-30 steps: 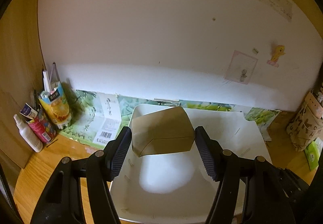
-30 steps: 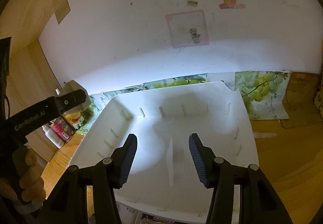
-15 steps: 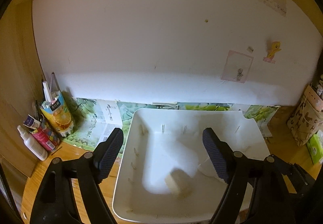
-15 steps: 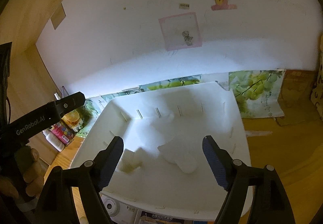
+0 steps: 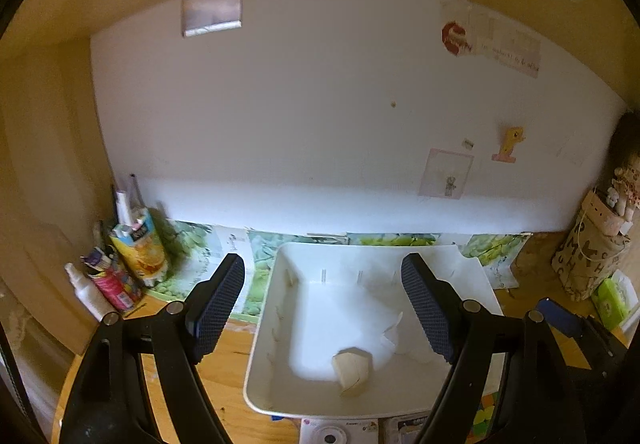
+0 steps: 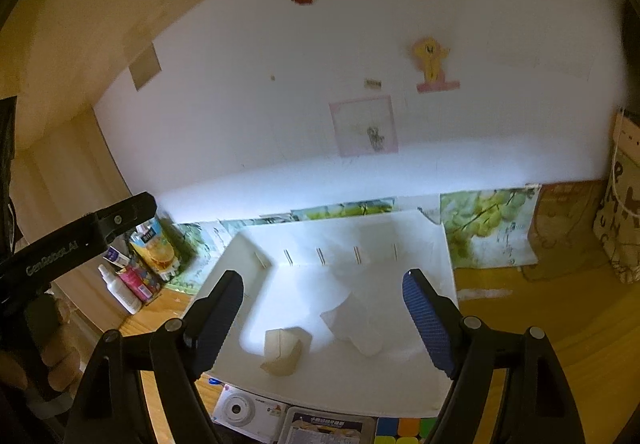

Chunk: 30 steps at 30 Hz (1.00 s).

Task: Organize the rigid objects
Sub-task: 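Open both tools to drop the beige block and white scoop into the bin, then withdraw both tools from the bin back toward the desk items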

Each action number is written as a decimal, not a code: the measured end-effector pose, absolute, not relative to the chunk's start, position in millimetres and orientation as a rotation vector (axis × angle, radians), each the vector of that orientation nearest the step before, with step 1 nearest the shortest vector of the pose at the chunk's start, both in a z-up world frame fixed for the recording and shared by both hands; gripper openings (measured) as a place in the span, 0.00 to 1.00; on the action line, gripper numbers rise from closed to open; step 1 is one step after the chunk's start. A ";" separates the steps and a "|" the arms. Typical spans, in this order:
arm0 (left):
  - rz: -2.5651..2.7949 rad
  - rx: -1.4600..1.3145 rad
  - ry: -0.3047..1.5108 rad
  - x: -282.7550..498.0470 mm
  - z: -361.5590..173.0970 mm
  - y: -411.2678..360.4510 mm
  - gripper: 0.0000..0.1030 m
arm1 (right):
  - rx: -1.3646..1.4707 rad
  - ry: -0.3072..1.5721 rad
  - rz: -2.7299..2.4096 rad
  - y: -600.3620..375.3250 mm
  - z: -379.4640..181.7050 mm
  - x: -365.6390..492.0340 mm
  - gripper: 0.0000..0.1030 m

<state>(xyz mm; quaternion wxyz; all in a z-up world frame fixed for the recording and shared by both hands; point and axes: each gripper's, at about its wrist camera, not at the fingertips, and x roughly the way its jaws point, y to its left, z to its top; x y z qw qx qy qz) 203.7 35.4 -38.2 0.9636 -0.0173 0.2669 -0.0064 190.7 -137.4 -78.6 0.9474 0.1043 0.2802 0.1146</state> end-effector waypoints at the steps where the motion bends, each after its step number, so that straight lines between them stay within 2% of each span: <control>1: -0.004 -0.035 0.535 199.7 -35.6 37.0 0.81 | 0.212 0.566 0.236 -137.4 -76.8 188.8 0.80; 16: 0.008 -0.046 0.485 154.5 -11.7 73.3 0.82 | 0.175 0.470 0.255 -127.7 -49.4 142.7 0.81; 30: -0.140 -0.001 0.543 131.5 -16.6 120.1 0.82 | 0.158 0.417 0.130 -90.9 -46.7 69.3 0.81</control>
